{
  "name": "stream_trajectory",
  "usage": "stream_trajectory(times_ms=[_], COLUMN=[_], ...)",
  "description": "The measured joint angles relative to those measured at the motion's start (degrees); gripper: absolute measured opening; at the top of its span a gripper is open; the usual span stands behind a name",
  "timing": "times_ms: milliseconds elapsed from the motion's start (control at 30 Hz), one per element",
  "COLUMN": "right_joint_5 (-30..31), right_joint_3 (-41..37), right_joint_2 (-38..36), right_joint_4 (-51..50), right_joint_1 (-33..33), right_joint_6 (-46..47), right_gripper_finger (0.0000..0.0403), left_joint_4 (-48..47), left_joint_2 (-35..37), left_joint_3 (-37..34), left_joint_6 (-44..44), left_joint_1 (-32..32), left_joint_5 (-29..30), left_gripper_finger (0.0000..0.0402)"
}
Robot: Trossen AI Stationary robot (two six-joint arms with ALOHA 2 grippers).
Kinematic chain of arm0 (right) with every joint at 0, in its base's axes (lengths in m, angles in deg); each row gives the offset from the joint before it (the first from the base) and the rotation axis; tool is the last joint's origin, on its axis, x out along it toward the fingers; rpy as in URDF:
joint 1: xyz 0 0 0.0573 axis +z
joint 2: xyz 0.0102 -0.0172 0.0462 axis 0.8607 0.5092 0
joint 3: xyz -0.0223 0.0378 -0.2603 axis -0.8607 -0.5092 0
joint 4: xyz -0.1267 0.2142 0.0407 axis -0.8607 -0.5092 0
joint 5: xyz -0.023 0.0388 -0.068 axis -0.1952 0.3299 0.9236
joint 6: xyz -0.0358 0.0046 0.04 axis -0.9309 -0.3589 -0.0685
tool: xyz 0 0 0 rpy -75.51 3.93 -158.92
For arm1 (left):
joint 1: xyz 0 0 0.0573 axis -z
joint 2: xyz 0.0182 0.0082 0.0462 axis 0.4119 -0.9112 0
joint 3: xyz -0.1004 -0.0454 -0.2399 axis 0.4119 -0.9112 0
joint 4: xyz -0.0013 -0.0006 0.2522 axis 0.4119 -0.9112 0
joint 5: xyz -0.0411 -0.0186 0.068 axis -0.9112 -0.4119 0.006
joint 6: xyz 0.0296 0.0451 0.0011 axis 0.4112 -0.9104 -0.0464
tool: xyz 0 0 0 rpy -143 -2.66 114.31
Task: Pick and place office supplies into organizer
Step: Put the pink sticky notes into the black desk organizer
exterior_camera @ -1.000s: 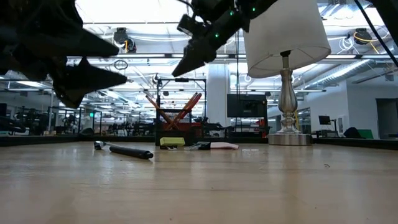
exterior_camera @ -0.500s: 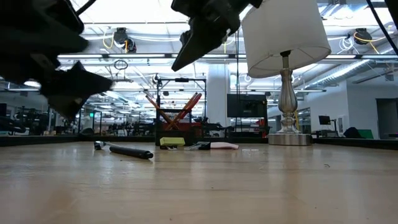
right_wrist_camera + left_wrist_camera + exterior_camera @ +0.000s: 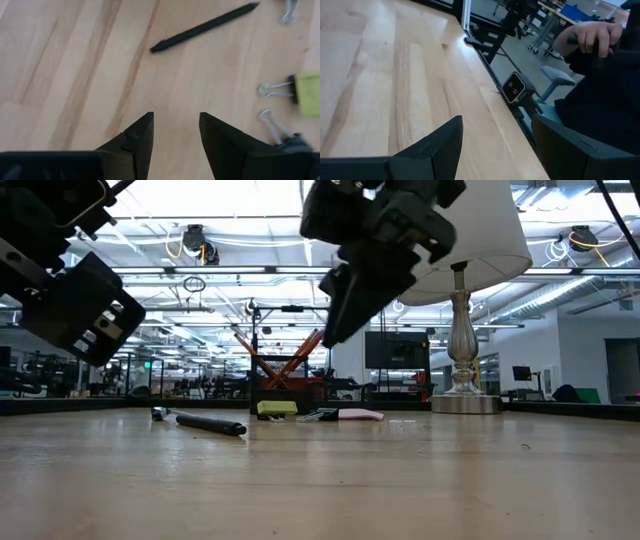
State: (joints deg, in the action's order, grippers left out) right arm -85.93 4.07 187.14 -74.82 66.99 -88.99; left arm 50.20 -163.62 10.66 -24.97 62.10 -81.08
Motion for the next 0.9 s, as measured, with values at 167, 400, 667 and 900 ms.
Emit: stream_trajectory(times_ms=[167,400,667,900], right_joint_5=[-6.6,-5.0,12.9,13.7], right_joint_3=[-8.8,-30.9,-50.5,-62.0], right_joint_2=[-5.3,-24.0,-40.1,-38.8], right_joint_4=[11.0,32.6,45.2,64.7], right_joint_1=[1.2,0.3,1.4,0.6], right_joint_6=[2.9,7.9,8.3,10.2], right_gripper_finger=[0.0148,0.0126,0.0112,0.0114], left_joint_4=[1.4,1.5,1.5,1.5], left_joint_2=[0.0,0.0,0.0,0.0], left_joint_3=[0.0,0.0,0.0,0.0], left_joint_6=[3.9,3.4,2.3,3.3], left_joint_1=[-0.1,-0.3,-1.2,-2.1], left_joint_5=[4.3,6.4,7.9,11.8], left_gripper_finger=[0.0243,0.0243,0.0243,0.0243])
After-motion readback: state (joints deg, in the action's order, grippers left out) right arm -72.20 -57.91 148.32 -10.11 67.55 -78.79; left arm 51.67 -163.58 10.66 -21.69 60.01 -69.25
